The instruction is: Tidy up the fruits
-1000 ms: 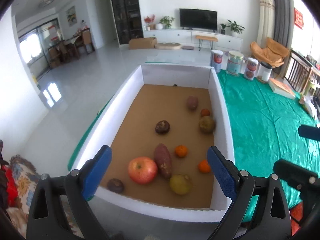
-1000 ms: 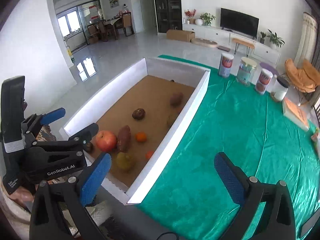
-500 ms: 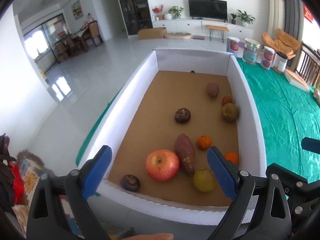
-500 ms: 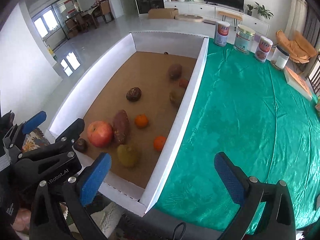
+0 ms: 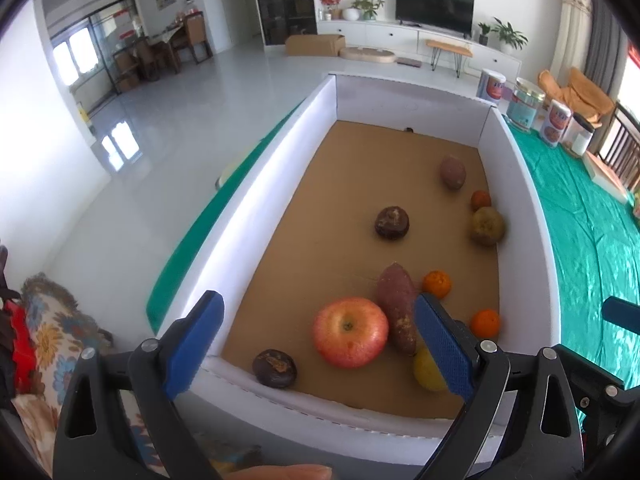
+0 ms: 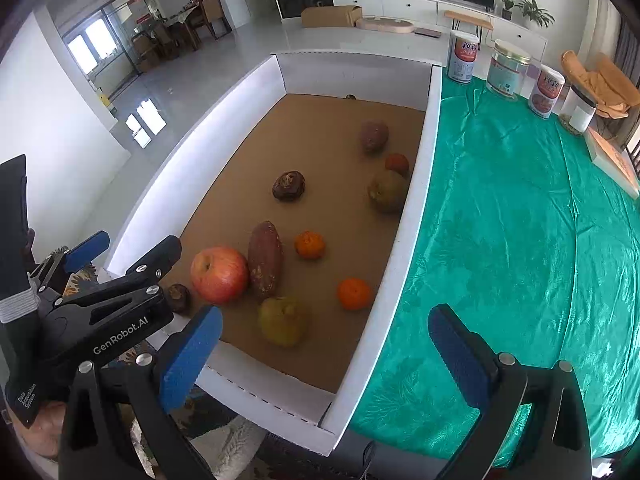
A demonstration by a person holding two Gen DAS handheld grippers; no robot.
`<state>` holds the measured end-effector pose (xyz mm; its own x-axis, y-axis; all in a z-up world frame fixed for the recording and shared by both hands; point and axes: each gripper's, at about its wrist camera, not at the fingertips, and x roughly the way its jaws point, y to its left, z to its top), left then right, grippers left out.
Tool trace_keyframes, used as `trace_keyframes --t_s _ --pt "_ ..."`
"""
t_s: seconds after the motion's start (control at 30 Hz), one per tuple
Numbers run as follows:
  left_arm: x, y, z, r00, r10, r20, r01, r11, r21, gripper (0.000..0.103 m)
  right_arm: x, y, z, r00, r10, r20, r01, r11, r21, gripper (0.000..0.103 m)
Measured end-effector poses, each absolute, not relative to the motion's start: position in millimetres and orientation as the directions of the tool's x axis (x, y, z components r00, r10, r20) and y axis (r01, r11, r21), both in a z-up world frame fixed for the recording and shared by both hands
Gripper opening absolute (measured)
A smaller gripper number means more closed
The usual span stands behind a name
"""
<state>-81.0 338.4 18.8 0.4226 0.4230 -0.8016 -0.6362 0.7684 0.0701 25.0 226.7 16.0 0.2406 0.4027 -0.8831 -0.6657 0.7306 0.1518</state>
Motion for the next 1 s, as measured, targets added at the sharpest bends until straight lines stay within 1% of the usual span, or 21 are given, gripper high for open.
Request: trace_keyframes --t_s 0.1,0.43,1.0 --pt "-82 341 22 0.429 0.422 -0.798 -0.638 0.767 0.063 0.097 24 229 17 0.240 0.410 -0.880 -0.666 0.729 0.157 0.102" --pt "-79 346 21 0.406 0.468 -0.785 -0.653 0.749 0.109 0.097 27 233 19 0.265 0.405 -0.875 -0.665 0.734 0.139 0.102" --pt "-73 351 16 0.394 0.459 -0.796 -0.657 0.747 0.106 0.097 28 238 16 0.267 0.395 -0.879 -0.670 0.732 0.125 0.102"
